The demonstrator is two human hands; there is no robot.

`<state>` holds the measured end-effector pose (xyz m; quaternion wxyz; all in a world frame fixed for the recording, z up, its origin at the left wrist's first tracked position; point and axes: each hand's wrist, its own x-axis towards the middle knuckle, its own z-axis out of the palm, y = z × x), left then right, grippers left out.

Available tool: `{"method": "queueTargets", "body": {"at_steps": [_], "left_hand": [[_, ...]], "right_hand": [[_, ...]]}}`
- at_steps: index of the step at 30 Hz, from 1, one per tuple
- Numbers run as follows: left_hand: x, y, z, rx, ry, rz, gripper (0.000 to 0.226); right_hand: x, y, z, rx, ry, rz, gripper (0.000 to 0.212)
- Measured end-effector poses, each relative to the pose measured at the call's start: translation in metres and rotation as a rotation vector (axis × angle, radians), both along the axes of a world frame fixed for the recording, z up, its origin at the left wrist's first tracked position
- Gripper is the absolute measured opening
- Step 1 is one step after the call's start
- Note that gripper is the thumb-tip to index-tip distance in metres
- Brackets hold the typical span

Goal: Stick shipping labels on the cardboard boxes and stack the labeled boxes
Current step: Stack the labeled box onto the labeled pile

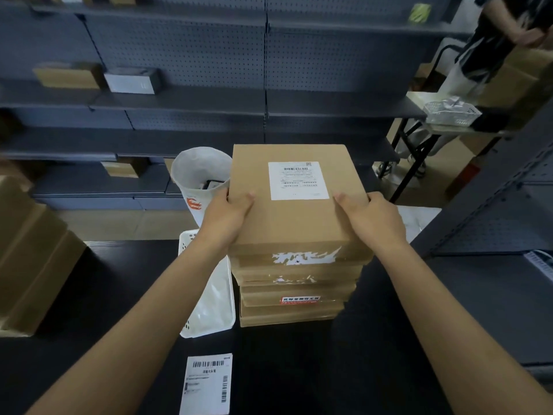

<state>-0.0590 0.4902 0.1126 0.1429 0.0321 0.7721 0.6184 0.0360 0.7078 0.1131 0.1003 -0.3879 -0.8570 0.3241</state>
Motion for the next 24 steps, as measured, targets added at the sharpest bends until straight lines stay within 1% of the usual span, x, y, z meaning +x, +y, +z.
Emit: {"method": "queueTargets", "body": {"at_steps": [7,10,13,16,20,24], "left_hand": [[-0.006,0.001,-0.007,0.030,-0.026,-0.011,0.037],[-0.005,0.001,-0.004,0.005,-0.034,-0.011,0.040],[-0.001,-0.002,0.002,-0.009,-0.028,-0.022,0.037],[0.002,-0.013,0.007,-0.036,-0.021,0.002,0.041],[0.009,-0.049,0.004,-0.047,0.002,0.043,0.040],[0.013,-0.095,0.003,-0.062,0.021,0.100,0.044]], "right_hand": [[-0.002,-0.002,-0.003,0.026,-0.019,-0.011,0.075],[-0.001,-0.001,-0.001,0.035,-0.045,-0.010,0.077],[0.001,-0.003,0.002,0.073,-0.085,-0.004,0.080],[0.004,-0.012,0.006,0.218,-0.077,-0.012,0.082],[0.006,-0.045,0.012,0.397,0.025,0.000,0.070],[0.001,-0.094,0.017,0.644,0.139,0.016,0.058]]}}
